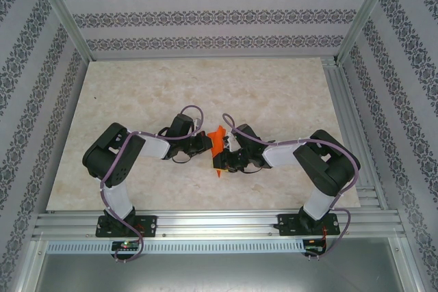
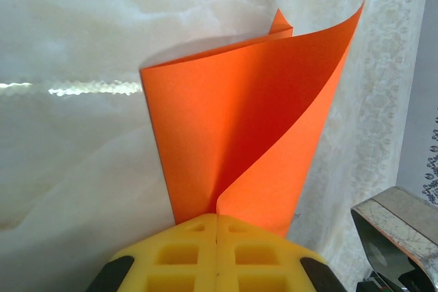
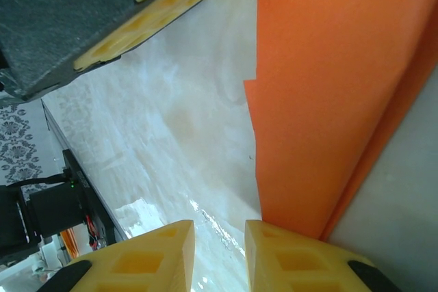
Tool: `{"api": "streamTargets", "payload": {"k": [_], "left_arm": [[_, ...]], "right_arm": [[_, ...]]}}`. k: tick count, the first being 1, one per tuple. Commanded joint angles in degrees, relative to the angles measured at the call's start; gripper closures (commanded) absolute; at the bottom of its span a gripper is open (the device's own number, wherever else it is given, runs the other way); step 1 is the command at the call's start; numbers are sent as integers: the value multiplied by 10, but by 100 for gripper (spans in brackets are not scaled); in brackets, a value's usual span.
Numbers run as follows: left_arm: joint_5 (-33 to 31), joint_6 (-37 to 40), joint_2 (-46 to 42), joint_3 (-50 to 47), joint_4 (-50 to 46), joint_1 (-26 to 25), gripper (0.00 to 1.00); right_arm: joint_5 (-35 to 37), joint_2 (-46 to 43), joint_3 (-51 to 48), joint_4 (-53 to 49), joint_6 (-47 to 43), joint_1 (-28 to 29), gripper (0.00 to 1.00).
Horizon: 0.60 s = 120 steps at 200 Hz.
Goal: Fold a paper plane with a square sheet of paper (fold left side to right side)
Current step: Fold the wing for the fifth time at the center of the table.
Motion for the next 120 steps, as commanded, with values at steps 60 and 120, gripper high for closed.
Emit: {"api": "streamTargets", "payload": {"k": [60,120], "left_arm": [[-38,6,-8,-30,-25,26,100],[-38,8,4,-30,-21,27,100]], "right_arm": [[31,28,33,-71,-19,22,73],[69,35,49,-164,-37,26,73]]}}
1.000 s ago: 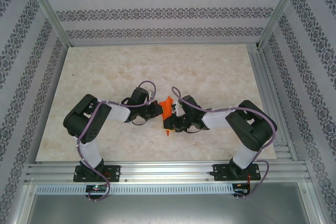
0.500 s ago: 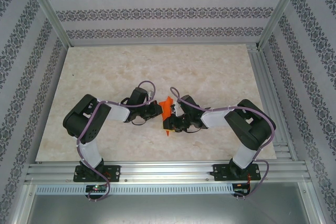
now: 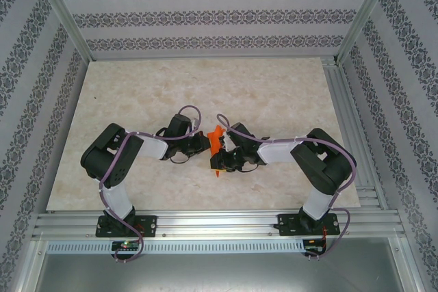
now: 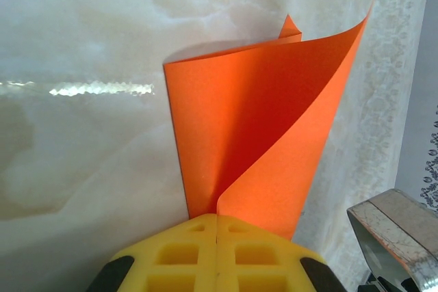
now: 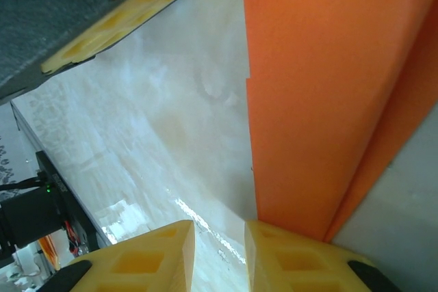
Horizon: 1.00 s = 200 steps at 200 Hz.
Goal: Fold a paper plane with a square sheet of paper (fold left side to right side)
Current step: Fold the wing for the fifth time at the center of the table.
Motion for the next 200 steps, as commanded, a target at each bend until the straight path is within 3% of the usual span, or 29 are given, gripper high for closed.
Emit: {"api": "streamTargets", "payload": {"k": [1,38,120,164,200], "left_arm": [[-41,7,11,-19,-23,18,100],[-53,8,21,-17,-39,18,100],[-54,16,30,-13,-48,18,100],[-52,17,28,-14,-48,18,100],[-53,17,27,-12,-50,18,100]], "right_arm": [[35,21,0,-81,-16,8,73],[36,17,11,-90,-25,17,73],[33,-110,2,-78,-14,16,71],[-9,-104,-55,18,37,21,72],[-9,-89,-56,37,43,27,72]]}}
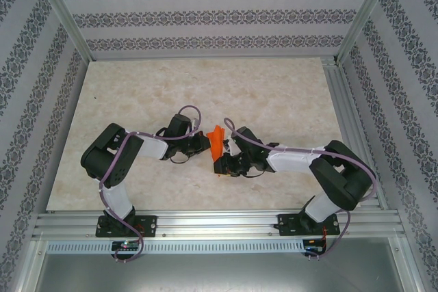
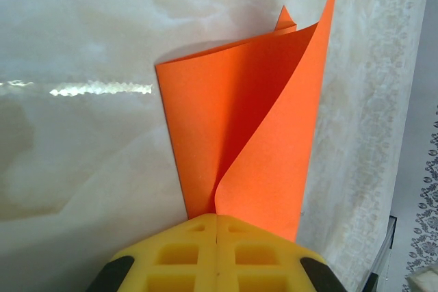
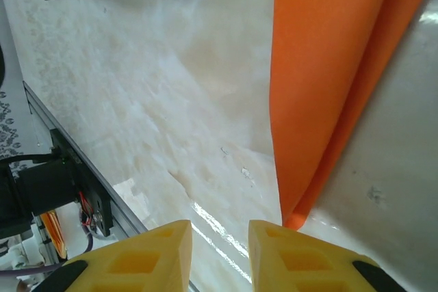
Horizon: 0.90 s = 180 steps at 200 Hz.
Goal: Fold a paper plane with a square sheet of paper (fold left side to right side)
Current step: Fold the wing for the fifth time at the center of the table.
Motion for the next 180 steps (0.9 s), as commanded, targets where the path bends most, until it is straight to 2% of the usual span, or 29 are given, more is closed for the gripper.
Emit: {"api": "streamTargets", "payload": {"k": [1,54,180], "left_arm": [[-52,17,26,-12,-50,18,100],[-53,20,23,-10,-54,18,100],[-55,20,26,-13,-51,18,100]], "right_arm": [[-15,11,-1,49,17,6,72],[-16,46,3,66,22,8,72],[-1,72,24,31,10,11,72]]}}
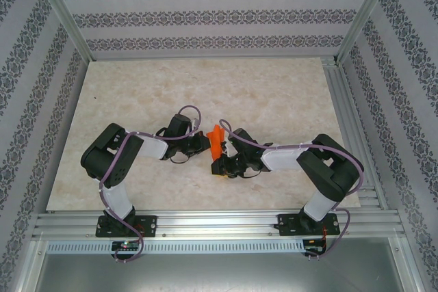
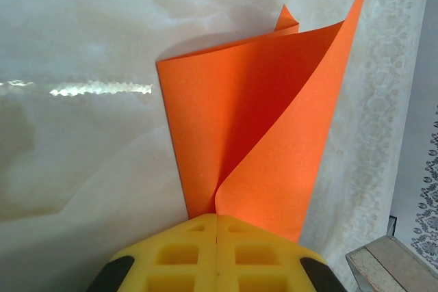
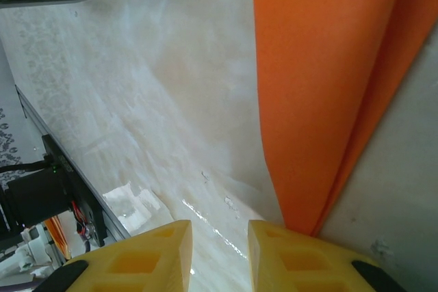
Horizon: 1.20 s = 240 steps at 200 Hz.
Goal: Fold a paper plane with a square sheet of paper (fold left side to right side)
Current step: Fold the wing for the fifth time at the center of the table.
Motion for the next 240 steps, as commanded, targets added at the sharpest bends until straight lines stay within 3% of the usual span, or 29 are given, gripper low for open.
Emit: {"api": "streamTargets", "payload": {"k": [1,79,129,164,191,240], "left_arm": [[-55,20,25,-13,-51,17,100],[-61,19,26,-15,-52,19,100],[-60,20,26,-12,-53,19,100],[-63,20,24,-14,-54,19,100],[-62,20,26,-15,-53,19,100],[-64,20,26,-12,-55,18,100]], "right_arm": [[8,15,15,-7,-5,9,72],[46,34,35,-106,-24,14,73],[6,-41,43,-47,-28,0,71],[-4,-76,52,-63,-45,-43,71],[8,-72,63,-61,-52,-76,71],[34,-22,104,-64,-66,-83,71]]}}
